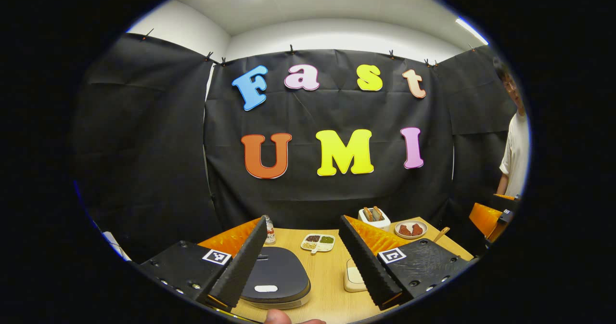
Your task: Close the left gripper, press the button to open the rice cooker; take a wooden spoon from the chopstick holder with the right hand, scoop a spoonful of rice and pour it into the rice cooker, then put the wooden spoon back into the chopstick holder.
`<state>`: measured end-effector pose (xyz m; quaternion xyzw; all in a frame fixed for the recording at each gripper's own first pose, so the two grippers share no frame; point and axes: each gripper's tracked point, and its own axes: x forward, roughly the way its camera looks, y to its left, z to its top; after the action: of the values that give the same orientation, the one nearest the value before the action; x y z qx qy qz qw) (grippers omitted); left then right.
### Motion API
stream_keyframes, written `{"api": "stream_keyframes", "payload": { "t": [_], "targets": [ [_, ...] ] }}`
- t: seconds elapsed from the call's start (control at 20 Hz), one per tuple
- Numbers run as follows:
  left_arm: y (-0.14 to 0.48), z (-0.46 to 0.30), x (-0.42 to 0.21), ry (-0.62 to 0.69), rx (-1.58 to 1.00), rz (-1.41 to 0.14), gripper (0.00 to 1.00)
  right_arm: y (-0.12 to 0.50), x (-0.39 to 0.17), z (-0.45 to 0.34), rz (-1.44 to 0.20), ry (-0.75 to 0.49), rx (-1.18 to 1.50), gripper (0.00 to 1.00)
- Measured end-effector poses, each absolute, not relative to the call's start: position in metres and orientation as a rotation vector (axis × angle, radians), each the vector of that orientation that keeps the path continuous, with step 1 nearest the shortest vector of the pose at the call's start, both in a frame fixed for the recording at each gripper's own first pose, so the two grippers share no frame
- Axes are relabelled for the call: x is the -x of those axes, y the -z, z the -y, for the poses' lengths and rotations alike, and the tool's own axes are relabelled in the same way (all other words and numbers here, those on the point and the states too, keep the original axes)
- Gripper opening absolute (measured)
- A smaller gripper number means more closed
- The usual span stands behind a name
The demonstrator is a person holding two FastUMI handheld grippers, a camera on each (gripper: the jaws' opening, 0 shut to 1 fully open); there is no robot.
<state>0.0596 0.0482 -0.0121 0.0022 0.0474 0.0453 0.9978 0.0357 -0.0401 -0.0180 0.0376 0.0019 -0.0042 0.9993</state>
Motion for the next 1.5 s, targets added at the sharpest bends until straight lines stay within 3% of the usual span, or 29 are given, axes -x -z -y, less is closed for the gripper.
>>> {"api": "stream_keyframes", "payload": {
  "t": [0.25,0.45,0.55,0.65,0.8,0.85,0.9,1.0,1.05,1.5],
  "targets": [
    [0.039,-0.076,-0.068,-0.121,-0.002,-0.201,0.95,0.039,-0.039,0.045,-0.039,0.007,-0.08,1.0],
    [0.065,-0.102,-0.068,-0.161,-0.023,-0.298,0.78,0.053,-0.045,0.047,-0.076,-0.011,-0.082,1.0],
    [0.082,-0.111,-0.067,-0.165,0.017,-0.362,0.55,0.056,-0.048,0.048,-0.084,-0.021,-0.082,1.0],
    [0.106,-0.111,-0.071,-0.146,0.058,-0.446,0.4,0.059,-0.05,0.051,-0.09,-0.024,-0.085,1.0],
    [0.133,-0.12,-0.065,-0.173,0.108,-0.559,0.39,0.061,-0.051,0.053,-0.103,-0.031,-0.09,1.0],
    [0.141,-0.12,-0.066,-0.163,0.142,-0.578,0.0,0.062,-0.052,0.056,-0.102,-0.029,-0.087,1.0],
    [0.148,-0.117,-0.067,-0.15,0.168,-0.607,0.06,0.063,-0.053,0.06,-0.101,-0.024,-0.084,1.0],
    [0.175,-0.119,-0.074,-0.156,0.182,-0.654,0.06,0.07,-0.055,0.062,-0.115,-0.02,-0.087,1.0],
    [0.177,-0.111,-0.074,-0.129,0.205,-0.674,0.0,0.073,-0.054,0.063,-0.123,-0.02,-0.09,1.0],
    [0.235,-0.106,-0.062,-0.118,0.341,-0.87,0.0,0.091,-0.056,0.077,-0.157,0.004,-0.084,1.0]
  ]
}}
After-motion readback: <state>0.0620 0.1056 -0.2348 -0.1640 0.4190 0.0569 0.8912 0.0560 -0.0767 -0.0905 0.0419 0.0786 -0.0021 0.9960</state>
